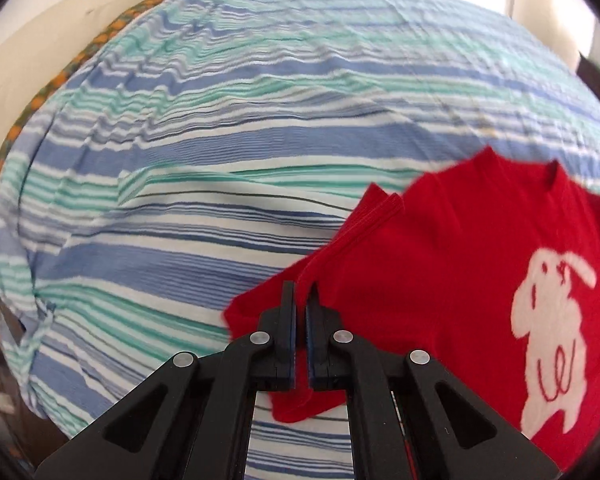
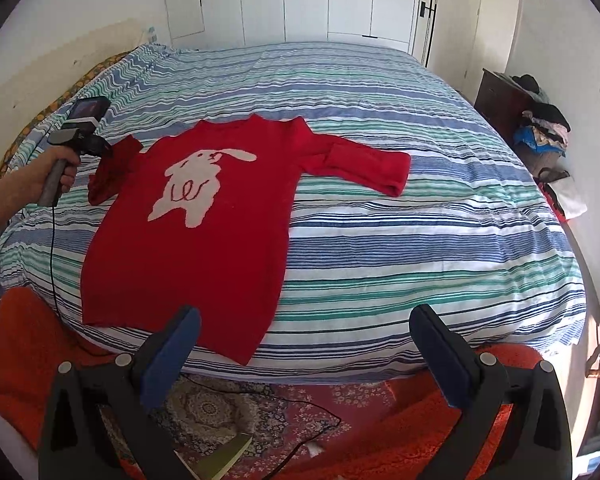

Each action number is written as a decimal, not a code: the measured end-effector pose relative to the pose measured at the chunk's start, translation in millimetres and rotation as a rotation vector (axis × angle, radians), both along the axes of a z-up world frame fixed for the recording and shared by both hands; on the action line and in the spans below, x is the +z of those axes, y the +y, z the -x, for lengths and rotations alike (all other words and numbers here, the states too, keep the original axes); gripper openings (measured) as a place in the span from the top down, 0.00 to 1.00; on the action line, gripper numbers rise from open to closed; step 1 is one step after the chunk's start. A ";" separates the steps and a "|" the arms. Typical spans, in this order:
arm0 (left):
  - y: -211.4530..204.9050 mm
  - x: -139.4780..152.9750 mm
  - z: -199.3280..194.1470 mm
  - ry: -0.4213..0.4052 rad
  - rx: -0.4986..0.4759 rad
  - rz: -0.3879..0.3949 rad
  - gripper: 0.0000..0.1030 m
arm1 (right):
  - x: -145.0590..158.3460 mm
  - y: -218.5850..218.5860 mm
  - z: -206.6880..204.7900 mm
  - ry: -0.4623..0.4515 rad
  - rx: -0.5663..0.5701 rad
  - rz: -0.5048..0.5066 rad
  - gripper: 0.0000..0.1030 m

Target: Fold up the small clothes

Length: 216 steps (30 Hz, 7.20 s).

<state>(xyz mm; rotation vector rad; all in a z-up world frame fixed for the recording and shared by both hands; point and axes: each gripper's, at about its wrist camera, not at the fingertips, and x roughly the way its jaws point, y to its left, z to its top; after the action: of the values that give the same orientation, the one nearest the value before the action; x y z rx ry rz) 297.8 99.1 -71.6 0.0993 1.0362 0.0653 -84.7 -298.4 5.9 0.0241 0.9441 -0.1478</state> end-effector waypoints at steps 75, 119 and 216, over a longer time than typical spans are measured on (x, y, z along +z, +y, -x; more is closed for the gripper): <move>-44.3 -97.6 241.6 0.212 -0.108 0.418 0.26 | -127.3 -81.4 -74.3 0.207 0.090 -0.736 0.42; 5.4 -52.7 264.1 -0.142 0.218 0.121 0.19 | -26.0 -82.1 5.6 -0.282 -0.284 0.112 0.11; -27.4 -89.2 231.0 0.014 0.092 0.219 0.02 | -22.0 -245.5 -165.3 -0.301 -0.428 -0.643 0.95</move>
<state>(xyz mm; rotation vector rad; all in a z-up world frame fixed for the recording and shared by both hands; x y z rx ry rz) 66.8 71.7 -160.8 -0.1473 1.0560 0.0344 80.7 -543.8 -16.0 0.8241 0.6412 -0.2231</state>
